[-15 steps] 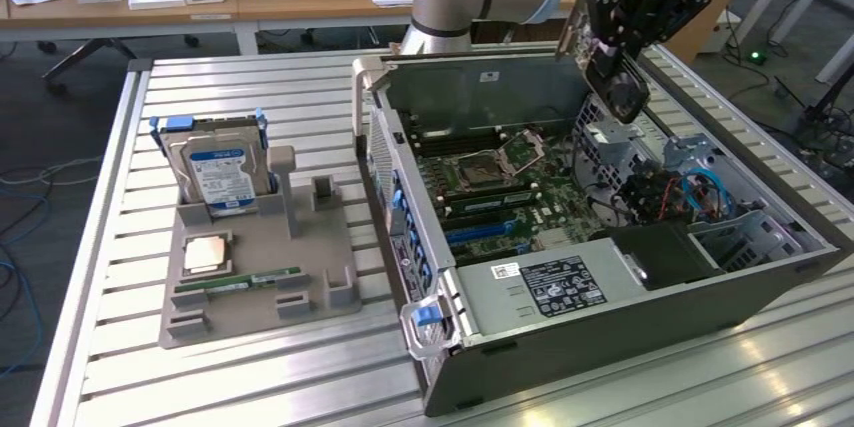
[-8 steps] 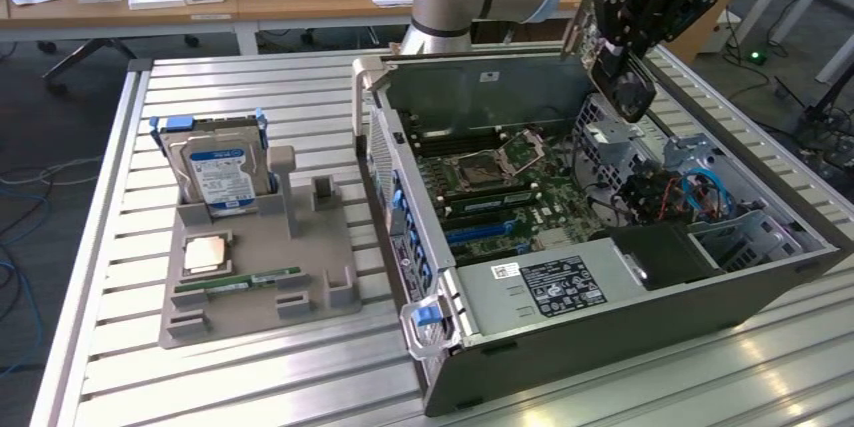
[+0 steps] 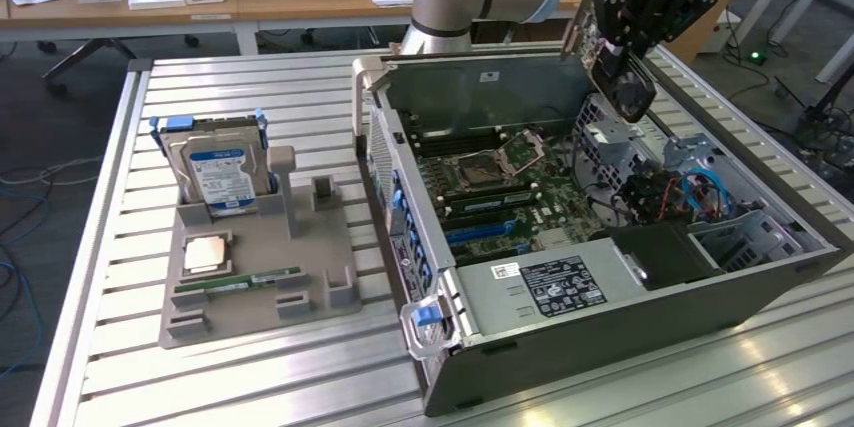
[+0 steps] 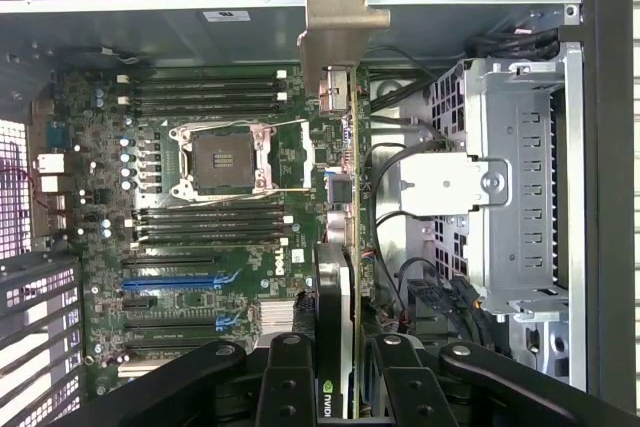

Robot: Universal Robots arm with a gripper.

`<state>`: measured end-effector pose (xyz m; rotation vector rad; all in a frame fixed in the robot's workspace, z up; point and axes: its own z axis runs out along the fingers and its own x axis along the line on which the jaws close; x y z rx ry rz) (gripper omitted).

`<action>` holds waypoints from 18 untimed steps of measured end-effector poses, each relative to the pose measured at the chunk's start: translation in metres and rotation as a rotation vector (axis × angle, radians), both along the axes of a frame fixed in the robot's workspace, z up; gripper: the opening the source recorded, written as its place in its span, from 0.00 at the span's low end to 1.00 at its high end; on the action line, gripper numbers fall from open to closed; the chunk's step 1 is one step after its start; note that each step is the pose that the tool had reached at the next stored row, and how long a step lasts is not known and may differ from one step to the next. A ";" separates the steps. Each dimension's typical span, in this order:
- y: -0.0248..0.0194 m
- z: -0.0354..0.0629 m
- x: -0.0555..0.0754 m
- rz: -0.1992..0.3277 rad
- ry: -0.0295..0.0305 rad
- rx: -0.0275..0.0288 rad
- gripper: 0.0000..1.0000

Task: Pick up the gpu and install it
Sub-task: 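Pick up the gpu and move the gpu toward the slot, then insert the gpu into the slot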

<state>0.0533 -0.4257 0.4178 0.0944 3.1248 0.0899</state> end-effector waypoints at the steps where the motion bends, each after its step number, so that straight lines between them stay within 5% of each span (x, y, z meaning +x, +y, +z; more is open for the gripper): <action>1: 0.0000 0.0000 0.000 0.000 0.0000 0.0000 0.27; 18: 0.0000 0.0000 0.000 0.024 0.0000 0.0000 0.27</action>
